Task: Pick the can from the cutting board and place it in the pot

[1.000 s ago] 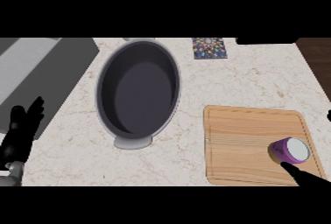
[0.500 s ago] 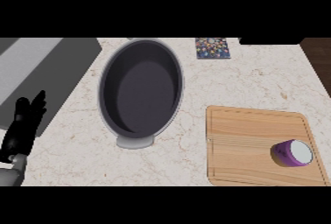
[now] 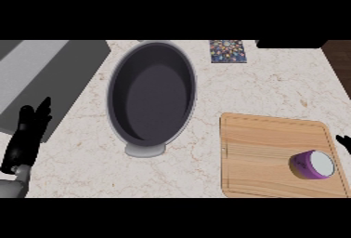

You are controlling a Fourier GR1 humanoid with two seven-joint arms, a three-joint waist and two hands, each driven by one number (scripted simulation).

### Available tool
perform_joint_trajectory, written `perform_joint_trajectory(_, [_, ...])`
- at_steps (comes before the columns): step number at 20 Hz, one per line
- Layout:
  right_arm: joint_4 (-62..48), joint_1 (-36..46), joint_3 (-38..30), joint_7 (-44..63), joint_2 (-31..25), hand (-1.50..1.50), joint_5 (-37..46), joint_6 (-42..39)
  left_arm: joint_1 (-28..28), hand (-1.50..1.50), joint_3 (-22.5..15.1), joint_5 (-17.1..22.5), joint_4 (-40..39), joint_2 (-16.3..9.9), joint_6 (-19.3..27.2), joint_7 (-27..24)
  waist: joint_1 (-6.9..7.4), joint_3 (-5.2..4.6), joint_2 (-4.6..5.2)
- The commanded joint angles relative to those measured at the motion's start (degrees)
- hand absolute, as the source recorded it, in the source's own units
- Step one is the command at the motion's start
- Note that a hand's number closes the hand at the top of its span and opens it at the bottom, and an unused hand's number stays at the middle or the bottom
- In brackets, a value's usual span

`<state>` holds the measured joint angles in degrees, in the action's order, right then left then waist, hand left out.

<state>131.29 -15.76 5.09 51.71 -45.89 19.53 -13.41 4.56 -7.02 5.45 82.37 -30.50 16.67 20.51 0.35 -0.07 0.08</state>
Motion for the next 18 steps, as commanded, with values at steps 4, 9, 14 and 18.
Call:
perform_joint_trajectory(4, [-5.90,2.49,1.10,0.30,5.93,-1.50,3.37,-3.90,1.69,0.00,2.24,-2.54,-1.01,2.10,-1.10,2.15,-0.48,0.09,-0.10])
perform_joint_trajectory(9, [-13.03,7.28,1.05,-1.29,8.92,-1.50,6.44,-6.54,-0.79,0.00,4.15,-4.05,-0.96,2.46,-3.61,-1.30,-0.21,0.07,-0.07])
perform_joint_trajectory(14, [-18.81,3.21,0.35,-10.12,12.61,-1.50,12.67,-2.49,-1.08,0.00,5.21,-5.42,1.23,4.14,-4.29,0.79,-0.44,0.09,-0.13])
perform_joint_trajectory(18, [-15.15,2.19,1.21,-9.75,15.56,-1.50,15.49,-4.42,-0.05,0.00,8.29,-6.09,-0.26,4.36,-6.65,1.38,-0.56,0.07,-0.13])
